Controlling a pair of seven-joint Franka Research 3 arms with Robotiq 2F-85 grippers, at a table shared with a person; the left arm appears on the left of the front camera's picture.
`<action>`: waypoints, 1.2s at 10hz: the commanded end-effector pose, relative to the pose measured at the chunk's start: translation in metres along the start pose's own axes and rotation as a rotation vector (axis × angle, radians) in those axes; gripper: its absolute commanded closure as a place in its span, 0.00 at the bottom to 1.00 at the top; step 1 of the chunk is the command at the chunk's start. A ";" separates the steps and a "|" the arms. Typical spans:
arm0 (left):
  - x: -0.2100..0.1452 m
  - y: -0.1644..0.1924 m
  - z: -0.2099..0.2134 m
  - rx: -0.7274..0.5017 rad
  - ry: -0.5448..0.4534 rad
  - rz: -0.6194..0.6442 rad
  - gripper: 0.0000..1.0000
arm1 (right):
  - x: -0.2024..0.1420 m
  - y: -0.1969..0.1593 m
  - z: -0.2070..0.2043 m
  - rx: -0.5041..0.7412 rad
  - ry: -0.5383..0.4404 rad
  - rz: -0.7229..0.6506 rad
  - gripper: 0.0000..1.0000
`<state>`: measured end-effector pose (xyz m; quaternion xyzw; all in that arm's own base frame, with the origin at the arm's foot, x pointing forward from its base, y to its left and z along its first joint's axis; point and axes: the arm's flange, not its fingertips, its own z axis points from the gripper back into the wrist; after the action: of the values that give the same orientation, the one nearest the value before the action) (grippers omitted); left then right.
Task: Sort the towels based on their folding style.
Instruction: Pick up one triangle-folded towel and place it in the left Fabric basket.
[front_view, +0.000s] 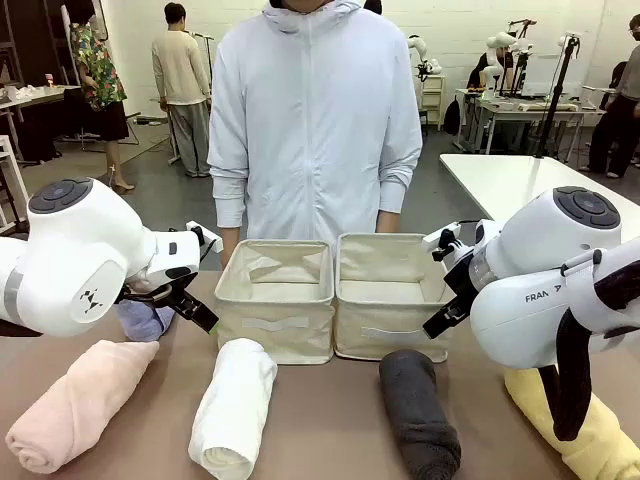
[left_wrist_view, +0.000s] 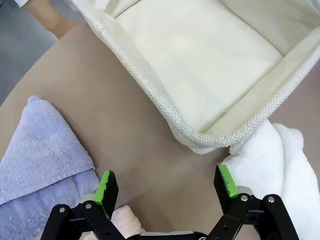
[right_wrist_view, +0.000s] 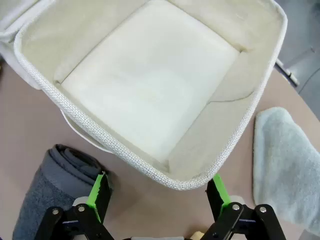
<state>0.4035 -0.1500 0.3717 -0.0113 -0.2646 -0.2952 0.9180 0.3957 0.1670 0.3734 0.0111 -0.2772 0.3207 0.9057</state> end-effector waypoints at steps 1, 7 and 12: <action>0.000 0.000 0.000 0.000 0.000 0.000 0.00 | 0.000 0.000 0.000 0.000 0.000 0.000 0.00; 0.000 0.000 0.000 0.000 0.000 0.000 0.00 | 0.000 0.000 0.000 0.000 0.000 0.000 0.00; 0.000 0.000 0.000 0.000 0.000 0.000 0.00 | 0.000 0.000 0.000 0.000 0.000 0.000 0.00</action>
<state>0.4035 -0.1500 0.3717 -0.0113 -0.2646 -0.2952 0.9180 0.3957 0.1670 0.3734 0.0110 -0.2772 0.3207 0.9056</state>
